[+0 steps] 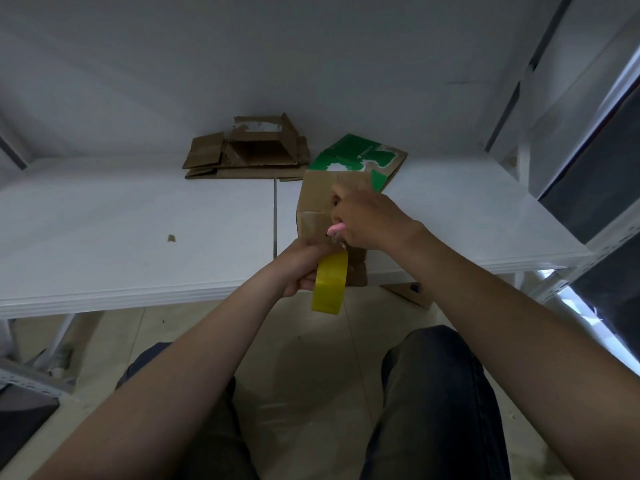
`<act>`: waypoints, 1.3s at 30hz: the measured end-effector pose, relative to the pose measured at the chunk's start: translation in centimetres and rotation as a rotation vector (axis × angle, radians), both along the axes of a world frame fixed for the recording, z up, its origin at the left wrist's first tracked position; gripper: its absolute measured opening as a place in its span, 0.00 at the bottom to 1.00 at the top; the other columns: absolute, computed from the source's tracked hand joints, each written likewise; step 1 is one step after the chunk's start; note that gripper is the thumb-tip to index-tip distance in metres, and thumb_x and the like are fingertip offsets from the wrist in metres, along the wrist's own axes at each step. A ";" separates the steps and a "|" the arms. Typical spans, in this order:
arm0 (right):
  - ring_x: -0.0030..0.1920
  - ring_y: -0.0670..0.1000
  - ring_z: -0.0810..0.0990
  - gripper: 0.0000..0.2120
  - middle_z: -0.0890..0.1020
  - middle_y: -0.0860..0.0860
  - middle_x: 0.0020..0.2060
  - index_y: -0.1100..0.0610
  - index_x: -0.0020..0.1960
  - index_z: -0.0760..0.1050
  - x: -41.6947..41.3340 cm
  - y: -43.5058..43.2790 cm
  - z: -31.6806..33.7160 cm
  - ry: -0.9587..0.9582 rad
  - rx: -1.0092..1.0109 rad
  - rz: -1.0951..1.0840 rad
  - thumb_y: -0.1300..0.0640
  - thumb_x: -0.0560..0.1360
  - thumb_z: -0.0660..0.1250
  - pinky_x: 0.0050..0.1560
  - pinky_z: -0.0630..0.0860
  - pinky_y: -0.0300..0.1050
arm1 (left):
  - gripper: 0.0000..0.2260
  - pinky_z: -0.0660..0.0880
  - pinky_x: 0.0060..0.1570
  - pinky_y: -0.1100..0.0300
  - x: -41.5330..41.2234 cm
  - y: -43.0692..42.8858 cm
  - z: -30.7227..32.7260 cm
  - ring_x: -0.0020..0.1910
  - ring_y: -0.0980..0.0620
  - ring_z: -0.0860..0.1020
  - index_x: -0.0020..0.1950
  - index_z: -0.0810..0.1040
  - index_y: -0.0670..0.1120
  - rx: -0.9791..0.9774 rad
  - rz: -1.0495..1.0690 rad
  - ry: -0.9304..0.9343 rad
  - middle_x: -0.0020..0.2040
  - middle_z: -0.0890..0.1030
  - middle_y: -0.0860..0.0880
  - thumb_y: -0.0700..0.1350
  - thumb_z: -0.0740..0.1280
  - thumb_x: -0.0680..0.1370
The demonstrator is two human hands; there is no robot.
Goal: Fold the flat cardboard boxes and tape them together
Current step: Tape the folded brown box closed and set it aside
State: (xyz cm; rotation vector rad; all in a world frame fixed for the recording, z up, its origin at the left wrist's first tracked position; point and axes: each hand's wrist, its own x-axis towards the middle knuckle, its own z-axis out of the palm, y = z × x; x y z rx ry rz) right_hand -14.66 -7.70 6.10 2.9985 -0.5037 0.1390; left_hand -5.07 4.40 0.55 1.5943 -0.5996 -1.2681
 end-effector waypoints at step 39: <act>0.68 0.49 0.65 0.16 0.71 0.47 0.72 0.52 0.28 0.75 -2.2 -2.6 -1.5 -0.055 0.281 0.014 0.55 0.72 0.77 0.58 0.70 0.45 | 0.33 0.76 0.61 0.46 4.9 -0.8 2.7 0.58 0.41 0.78 0.69 0.62 0.52 -0.122 0.626 -0.325 0.62 0.75 0.45 0.59 0.74 0.71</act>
